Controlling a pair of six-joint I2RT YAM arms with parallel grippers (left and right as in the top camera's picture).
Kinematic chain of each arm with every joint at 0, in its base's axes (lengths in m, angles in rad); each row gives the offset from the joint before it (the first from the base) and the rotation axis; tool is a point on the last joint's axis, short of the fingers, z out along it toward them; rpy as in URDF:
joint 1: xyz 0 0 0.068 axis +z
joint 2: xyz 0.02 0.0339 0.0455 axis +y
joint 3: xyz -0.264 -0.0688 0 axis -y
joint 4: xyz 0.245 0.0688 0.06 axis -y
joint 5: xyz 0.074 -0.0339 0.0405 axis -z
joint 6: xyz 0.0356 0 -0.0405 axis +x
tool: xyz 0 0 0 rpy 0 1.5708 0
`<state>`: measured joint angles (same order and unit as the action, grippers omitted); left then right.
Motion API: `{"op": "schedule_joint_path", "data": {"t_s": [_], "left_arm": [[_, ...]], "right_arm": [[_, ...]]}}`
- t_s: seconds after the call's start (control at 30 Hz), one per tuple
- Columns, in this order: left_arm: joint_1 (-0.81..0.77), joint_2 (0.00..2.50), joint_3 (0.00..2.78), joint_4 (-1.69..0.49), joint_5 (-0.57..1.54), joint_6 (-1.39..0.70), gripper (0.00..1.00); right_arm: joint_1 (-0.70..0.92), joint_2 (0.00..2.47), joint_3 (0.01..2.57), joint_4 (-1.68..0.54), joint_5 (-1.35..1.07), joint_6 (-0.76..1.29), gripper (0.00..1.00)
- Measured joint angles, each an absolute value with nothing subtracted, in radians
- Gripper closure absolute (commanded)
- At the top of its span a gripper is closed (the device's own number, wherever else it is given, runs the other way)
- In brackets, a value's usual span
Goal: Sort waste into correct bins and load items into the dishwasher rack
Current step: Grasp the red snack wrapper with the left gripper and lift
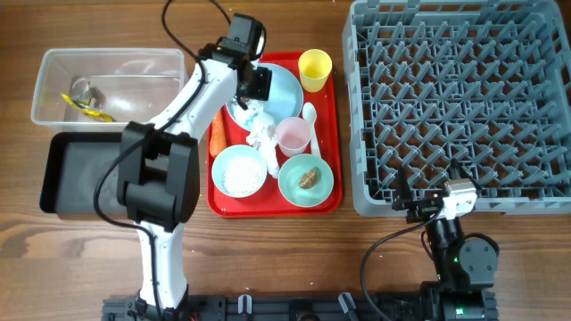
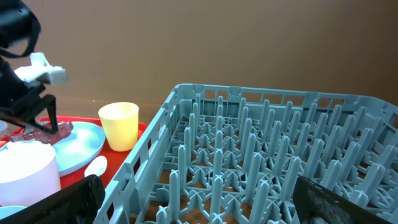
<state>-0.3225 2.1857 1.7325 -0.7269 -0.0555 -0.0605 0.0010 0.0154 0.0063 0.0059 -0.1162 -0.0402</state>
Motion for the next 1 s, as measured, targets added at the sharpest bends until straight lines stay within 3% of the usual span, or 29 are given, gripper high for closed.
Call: {"op": "schedule_joint_path", "data": {"t_s": [0.8, 1.0], "left_arm": [[-0.313, 2.220, 1.730, -0.714, -0.080, -0.060, 0.42], [-0.313, 2.255, 1.724, -0.702, -0.081, -0.057, 0.56]], "right_arm": [[0.001, 0.015, 0.006, 0.006, -0.116, -0.040, 0.00], [0.001, 0.015, 0.006, 0.006, -0.116, -0.040, 0.00]]}}
